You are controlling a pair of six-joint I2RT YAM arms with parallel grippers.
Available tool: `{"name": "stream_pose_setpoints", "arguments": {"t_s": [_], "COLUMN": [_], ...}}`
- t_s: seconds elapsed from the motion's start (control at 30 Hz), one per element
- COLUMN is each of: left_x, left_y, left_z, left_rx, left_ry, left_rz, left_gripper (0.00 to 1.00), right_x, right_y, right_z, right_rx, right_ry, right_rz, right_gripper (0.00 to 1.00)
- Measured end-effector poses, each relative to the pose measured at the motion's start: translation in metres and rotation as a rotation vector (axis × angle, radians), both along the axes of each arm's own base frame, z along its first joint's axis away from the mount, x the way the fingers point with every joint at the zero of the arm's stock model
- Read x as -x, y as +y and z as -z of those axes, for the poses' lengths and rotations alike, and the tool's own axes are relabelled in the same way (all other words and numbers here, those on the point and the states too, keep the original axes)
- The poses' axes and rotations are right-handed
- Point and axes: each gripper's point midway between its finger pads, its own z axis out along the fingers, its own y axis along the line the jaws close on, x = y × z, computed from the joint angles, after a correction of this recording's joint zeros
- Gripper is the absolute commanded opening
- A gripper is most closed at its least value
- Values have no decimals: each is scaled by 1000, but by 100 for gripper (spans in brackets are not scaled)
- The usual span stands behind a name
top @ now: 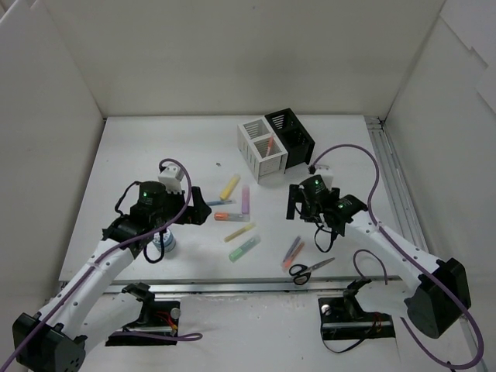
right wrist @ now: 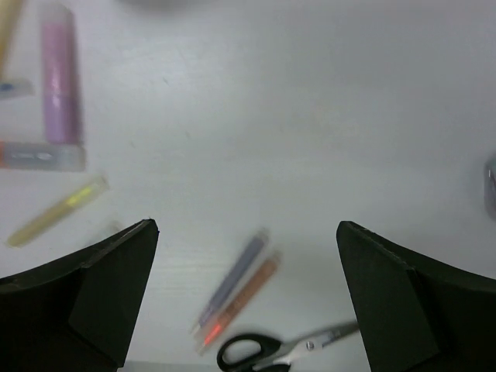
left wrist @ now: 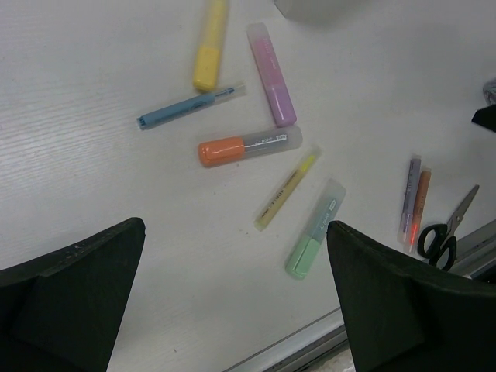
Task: Sort the stationery into containers
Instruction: Move the pen to the center of the board.
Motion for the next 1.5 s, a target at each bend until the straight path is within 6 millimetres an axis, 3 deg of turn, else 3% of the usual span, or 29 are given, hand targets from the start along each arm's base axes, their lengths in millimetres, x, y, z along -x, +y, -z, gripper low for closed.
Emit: {"name": "stream_pose_setpoints", "arguments": {"t_s": [0.07, 0.2, 0.37, 0.8, 0.83, 0.87, 1.03, 1.23, 1.37, 1.5], "left_x": [0, -1, -1, 0, 1, 2, 6, 9, 10, 9], "left_y": [-3, -8, -11, -14, -14, -13, -10, -7, -5, -5], "left_z": [-2, -2, 7, 14, 14, 14, 11, 14, 17, 20], "left_rx": [10, 24, 25, 15, 14, 12, 6, -6, -18, -31], "left_ry": [-6, -8, 18, 43, 43, 45, 36, 52, 62, 72], "left_rz": [12, 32, 50, 62, 63, 62, 51, 44, 45, 48], "left_gripper": [100, 100, 100, 99, 99, 100, 100, 99, 99, 99], "right_x": [25, 62, 89, 101, 99, 98, 97, 97, 98, 96], "right_y": [-12, -25, -29, -7, -3, 1, 11, 17, 22, 25], "right_z": [24, 51, 73, 112, 113, 114, 122, 125, 126, 126], "right_rx": [26, 54, 89, 160, 148, 137, 122, 101, 87, 84], "right_ry": [114, 264, 378, 486, 482, 480, 491, 496, 491, 478], "right_rz": [51, 120, 162, 142, 137, 129, 117, 109, 105, 96], "right_gripper": [98, 98, 97, 66, 58, 56, 46, 46, 33, 31]}}
